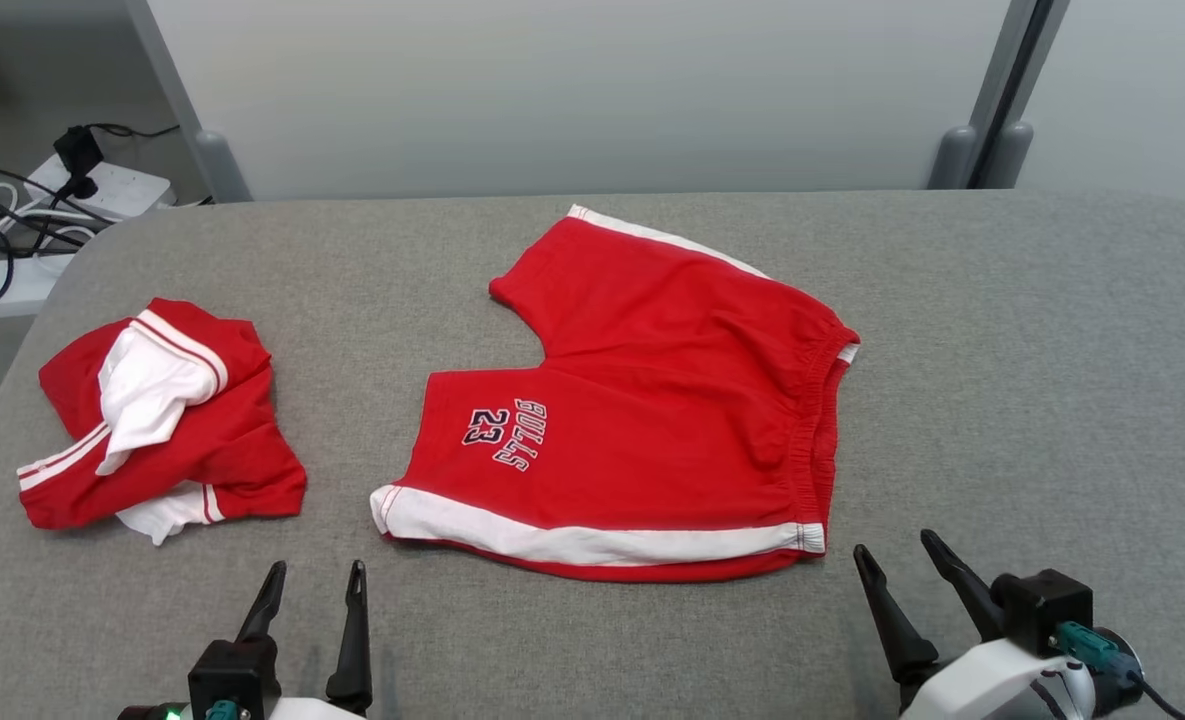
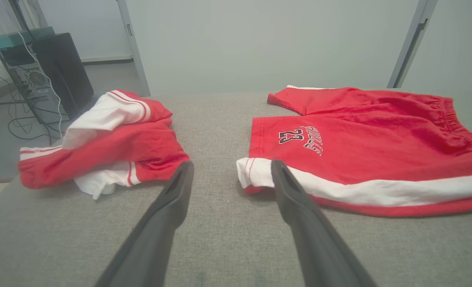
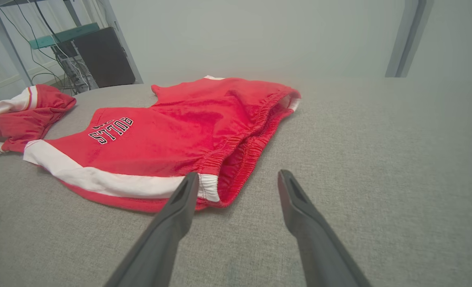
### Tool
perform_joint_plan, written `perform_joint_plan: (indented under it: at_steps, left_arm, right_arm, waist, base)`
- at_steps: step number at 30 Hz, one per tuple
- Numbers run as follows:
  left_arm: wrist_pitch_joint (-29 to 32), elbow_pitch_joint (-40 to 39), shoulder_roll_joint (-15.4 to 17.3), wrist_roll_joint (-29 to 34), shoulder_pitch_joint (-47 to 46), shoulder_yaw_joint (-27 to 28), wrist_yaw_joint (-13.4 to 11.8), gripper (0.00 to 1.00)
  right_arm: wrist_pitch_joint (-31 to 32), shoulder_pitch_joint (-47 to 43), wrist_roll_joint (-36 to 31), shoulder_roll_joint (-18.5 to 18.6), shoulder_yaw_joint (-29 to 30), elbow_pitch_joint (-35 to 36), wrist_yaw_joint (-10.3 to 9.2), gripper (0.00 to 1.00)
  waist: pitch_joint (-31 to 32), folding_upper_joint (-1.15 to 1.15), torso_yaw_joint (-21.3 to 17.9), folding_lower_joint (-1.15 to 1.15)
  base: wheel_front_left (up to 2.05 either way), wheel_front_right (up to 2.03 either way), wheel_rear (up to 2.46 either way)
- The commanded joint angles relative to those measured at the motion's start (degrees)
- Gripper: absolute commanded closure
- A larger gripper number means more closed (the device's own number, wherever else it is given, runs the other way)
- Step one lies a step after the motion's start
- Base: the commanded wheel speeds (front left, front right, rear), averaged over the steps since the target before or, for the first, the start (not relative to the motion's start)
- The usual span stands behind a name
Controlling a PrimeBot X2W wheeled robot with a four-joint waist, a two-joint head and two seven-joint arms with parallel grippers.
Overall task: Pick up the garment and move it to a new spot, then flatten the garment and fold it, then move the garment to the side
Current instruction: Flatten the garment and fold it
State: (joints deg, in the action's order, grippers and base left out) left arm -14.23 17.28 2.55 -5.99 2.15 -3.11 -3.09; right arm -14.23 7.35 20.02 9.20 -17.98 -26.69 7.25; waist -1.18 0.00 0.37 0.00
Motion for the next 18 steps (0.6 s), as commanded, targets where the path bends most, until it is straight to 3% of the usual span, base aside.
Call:
perform_joint_plan:
  at_steps: [1, 14, 18]
  left_arm:
    - [-0.8, -1.4, 0.3, 0.0, -2.1, 1.4, -0.2, 0.0]
    - [-0.8, -1.3, 0.3, -0.7, -5.3, -0.5, 0.2, 0.0]
    - [-0.8, -1.3, 0.3, -0.8, -5.5, -0.6, 0.3, 0.0]
  right_arm:
    - [-0.8, 2.8, 0.8, 0.3, -1.8, 0.6, 0.24, 0.0]
    - [-0.8, 8.3, 4.0, 1.3, -5.0, -5.7, 0.24, 0.0]
    - [-0.8, 9.0, 4.8, 1.5, -6.0, -7.3, 0.24, 0.12]
  waist:
    - [-1.3, 0.0, 1.1, 0.0]
    - [-5.8, 0.0, 5.8, 0.0]
    - [-6.4, 0.0, 6.3, 0.0]
  base:
    - [0.0, 0.0, 0.0]
    - [0.0, 0.0, 0.0]
    - [0.0, 0.0, 0.0]
